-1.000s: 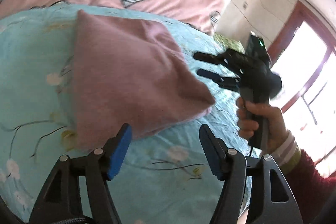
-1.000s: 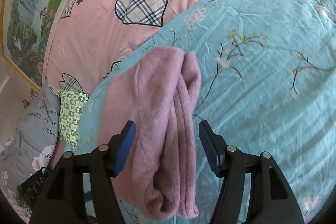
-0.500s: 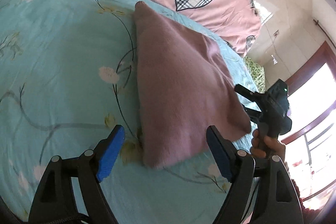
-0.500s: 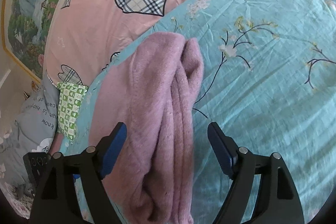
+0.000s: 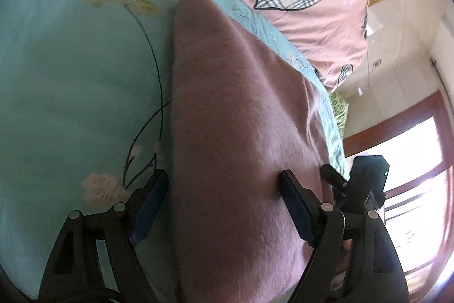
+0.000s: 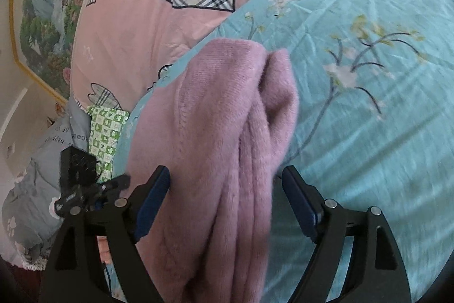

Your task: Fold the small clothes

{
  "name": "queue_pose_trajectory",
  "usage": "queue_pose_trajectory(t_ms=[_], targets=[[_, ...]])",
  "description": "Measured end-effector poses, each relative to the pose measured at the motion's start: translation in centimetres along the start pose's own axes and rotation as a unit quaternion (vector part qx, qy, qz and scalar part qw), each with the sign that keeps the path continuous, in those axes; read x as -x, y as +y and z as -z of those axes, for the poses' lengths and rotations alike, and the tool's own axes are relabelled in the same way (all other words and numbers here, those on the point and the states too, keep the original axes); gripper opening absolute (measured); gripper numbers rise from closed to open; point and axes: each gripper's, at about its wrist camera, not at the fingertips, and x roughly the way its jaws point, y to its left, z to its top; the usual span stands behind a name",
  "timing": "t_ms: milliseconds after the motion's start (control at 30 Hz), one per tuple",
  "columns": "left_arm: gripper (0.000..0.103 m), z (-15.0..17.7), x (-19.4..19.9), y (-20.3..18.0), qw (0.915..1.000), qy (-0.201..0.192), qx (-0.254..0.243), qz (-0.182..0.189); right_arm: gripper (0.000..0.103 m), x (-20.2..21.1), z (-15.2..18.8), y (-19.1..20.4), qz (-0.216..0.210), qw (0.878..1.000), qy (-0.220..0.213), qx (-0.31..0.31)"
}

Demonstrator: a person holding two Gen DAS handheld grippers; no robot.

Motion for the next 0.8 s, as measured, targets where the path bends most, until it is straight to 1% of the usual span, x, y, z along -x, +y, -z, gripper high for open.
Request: queue_pose_trajectory(t_ms=[67, 167, 200, 233, 267, 300, 333, 367, 400, 433, 500, 633, 733, 800], targets=[[0.082, 0.0, -0.5, 0.4, 1.0000, -0.002, 0.006, 0.005, 0.082, -0.4, -0.2, -0.2, -0.006, 1.000, 0.002, 0.000], [0.078, 0.2, -0.9, 0.4, 0.9999, -0.009, -0.003, 0.008, 0.082, -0.4, -0.3, -0.4, -0.018, 1.000, 0.000, -0.002], [0.073, 0.2, -1.0, 0.3, 0.9999, -0.009, -0.007, 0.009, 0.082, -0.4, -0.3, -0.5, -0.022, 1.000, 0.000, -0.003], [0.070, 0.2, -1.2, 0.2, 0.9999, -0.007, -0.010, 0.010, 0.082, -0.4, -0.3, -0.5, -0.024, 1.000, 0.000, -0.003], [0.069, 0.2, -1.3, 0.0, 0.9999, -0.007, -0.012, 0.008, 0.082, -0.4, -0.3, -0.5, -0.026, 1.000, 0.001, -0.003], [0.066, 0.1, -1.4, -0.1, 0.9998, -0.007, -0.015, 0.005, 0.079, -0.4, -0.2, -0.5, -0.026, 1.000, 0.002, -0.003], [0.062, 0.1, -1.5, -0.1, 0.9998, -0.008, -0.018, 0.005, 0.075, -0.5, -0.2, -0.5, -0.024, 1.000, 0.004, -0.003], [0.059, 0.2, -1.5, -0.1, 0.9998, -0.008, -0.020, 0.003, 0.061, -0.8, -0.1, -0.6, -0.028, 1.000, 0.012, -0.007], [0.055, 0.2, -1.5, -0.2, 0.9997, -0.009, -0.025, 0.002, 0.045, -1.1, -0.1, -0.7, -0.037, 0.999, 0.019, -0.012], [0.052, 0.2, -1.4, -0.4, 0.9994, -0.011, -0.031, 0.001, 0.041, -1.3, 0.0, -0.8, -0.044, 0.999, 0.022, -0.016], [0.044, 0.4, -1.0, -0.9, 0.9989, -0.017, -0.044, 0.001, 0.033, -1.1, 0.0, -0.6, -0.047, 0.999, 0.017, -0.014], [0.038, 0.7, 0.0, -1.9, 0.9978, -0.027, -0.060, -0.003, 0.030, -0.4, 0.4, 0.5, -0.054, 0.998, 0.002, -0.015], [0.037, 1.4, 1.8, -2.4, 0.9972, -0.038, -0.064, -0.005, 0.028, 0.1, 0.6, 1.6, -0.077, 0.997, -0.006, -0.022], [0.037, 2.3, 3.7, -2.3, 0.9966, -0.049, -0.065, -0.007, 0.028, 0.2, 0.9, 3.3, -0.090, 0.996, -0.004, -0.013]])
